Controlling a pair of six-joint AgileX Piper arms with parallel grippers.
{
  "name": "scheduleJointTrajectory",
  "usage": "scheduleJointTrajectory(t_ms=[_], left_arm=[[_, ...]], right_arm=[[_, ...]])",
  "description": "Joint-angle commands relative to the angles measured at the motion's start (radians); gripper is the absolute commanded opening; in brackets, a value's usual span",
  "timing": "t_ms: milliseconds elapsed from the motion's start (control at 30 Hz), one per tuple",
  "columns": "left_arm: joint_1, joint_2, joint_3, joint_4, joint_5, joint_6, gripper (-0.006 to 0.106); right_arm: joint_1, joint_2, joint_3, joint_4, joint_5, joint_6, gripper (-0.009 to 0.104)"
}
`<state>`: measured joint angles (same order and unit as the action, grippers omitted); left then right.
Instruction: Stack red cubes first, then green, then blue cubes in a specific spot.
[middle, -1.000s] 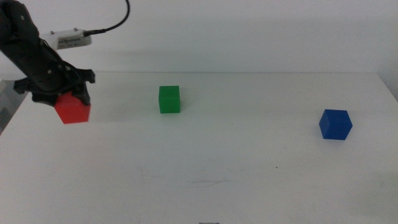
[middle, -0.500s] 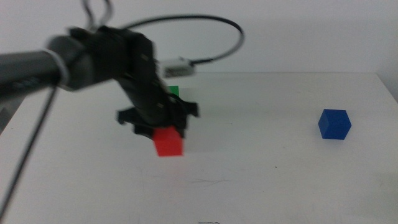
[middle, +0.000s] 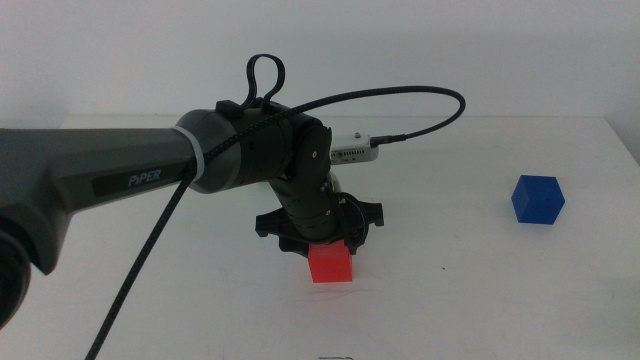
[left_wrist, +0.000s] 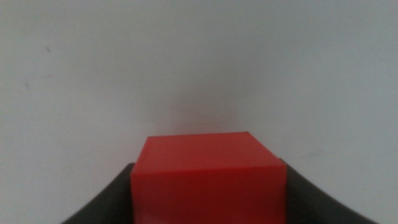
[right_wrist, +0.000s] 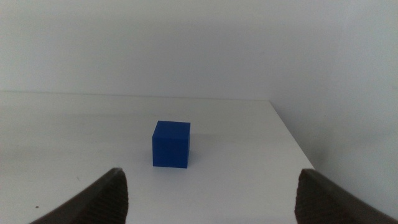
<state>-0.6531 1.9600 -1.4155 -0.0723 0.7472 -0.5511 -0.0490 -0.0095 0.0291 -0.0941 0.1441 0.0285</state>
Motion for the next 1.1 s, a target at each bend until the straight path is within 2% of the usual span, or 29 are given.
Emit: scheduleJointTrajectory(t_ms=[0, 700, 733, 767, 933, 1067], left_arm=[[-0.003, -0.057, -0.028, -0.004, -0.033, -0.024, 0.022], [-0.003, -0.009, -0.028, -0.047, -0.068, -0.019, 0.023], [-0.003, -0.009, -0.028, -0.047, -0.067, -0.019, 0.026], [-0.003, -0.009, -0.028, -0.046, -0.058, -0.005, 0.042], [-0.003, -0.009, -0.028, -0.045, -0.051, 0.012, 0.066], [-0.003, -0.02, -0.028, -0.046, -0.051, 0.012, 0.089]], right_arm=[[-0.005, -0.022, -0.018, -0.008, -0.08, -0.01, 0.091], [-0.005, -0.022, -0.018, -0.008, -0.08, -0.01, 0.091], [-0.005, -0.022, -0.018, -0.008, -0.08, -0.01, 0.091], [-0.005, -0.022, -0.018, -0.008, -0.08, -0.01, 0.091], [-0.005, -0.022, -0.018, -0.008, -0.08, -0.01, 0.091], [-0.005, -0.022, -0.018, -0.008, -0.08, -0.01, 0.091]])
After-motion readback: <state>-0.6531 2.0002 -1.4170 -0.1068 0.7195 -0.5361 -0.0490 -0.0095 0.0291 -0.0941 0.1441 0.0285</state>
